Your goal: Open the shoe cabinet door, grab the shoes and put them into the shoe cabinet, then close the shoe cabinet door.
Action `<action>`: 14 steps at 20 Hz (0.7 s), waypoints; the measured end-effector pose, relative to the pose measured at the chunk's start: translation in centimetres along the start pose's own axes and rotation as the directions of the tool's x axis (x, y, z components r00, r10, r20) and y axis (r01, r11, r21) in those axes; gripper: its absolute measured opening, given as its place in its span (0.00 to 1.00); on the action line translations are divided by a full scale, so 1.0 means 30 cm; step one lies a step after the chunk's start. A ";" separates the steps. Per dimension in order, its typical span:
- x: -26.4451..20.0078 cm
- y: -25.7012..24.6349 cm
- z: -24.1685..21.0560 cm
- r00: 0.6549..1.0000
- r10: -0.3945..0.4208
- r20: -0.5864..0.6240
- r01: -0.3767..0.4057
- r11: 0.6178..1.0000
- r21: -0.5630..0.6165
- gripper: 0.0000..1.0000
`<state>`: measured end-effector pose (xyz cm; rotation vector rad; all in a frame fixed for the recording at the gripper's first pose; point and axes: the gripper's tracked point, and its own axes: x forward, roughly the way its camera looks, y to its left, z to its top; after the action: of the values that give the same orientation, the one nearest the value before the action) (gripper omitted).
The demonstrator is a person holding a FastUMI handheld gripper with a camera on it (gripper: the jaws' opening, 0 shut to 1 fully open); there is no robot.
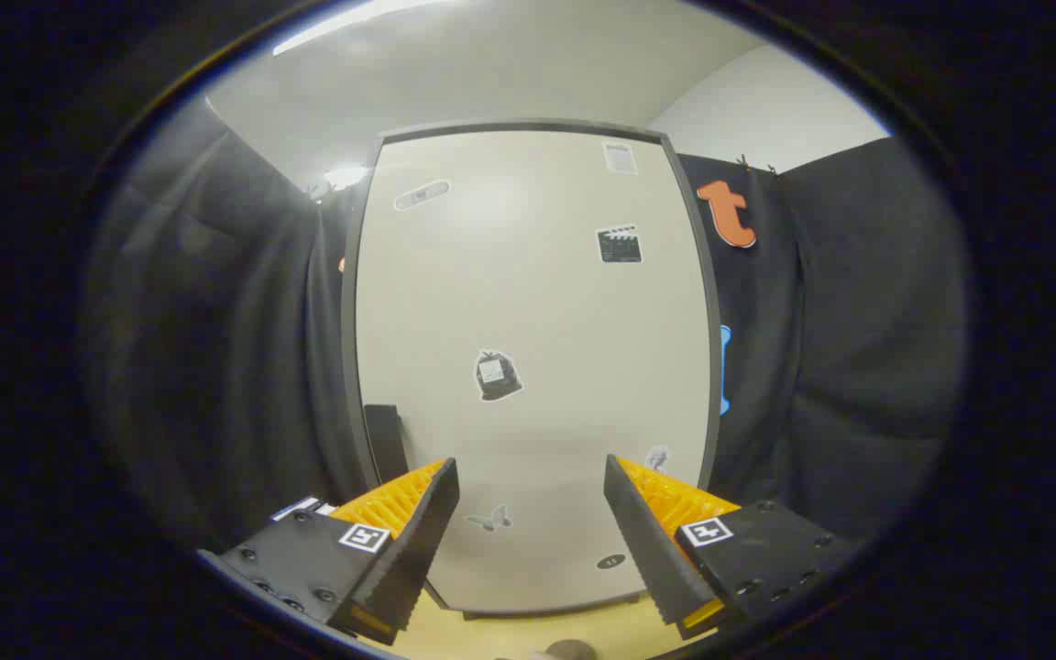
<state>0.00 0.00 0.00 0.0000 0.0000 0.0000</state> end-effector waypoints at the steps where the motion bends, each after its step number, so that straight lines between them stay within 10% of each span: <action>1: 0.005 0.007 0.003 1.000 0.014 0.003 -0.014 1.000 -0.009 0.99; 14: 0.018 -0.007 0.012 1.000 0.000 0.003 0.000 1.000 -0.032 0.99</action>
<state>0.54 -0.20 0.37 -0.0315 -0.0029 -0.0003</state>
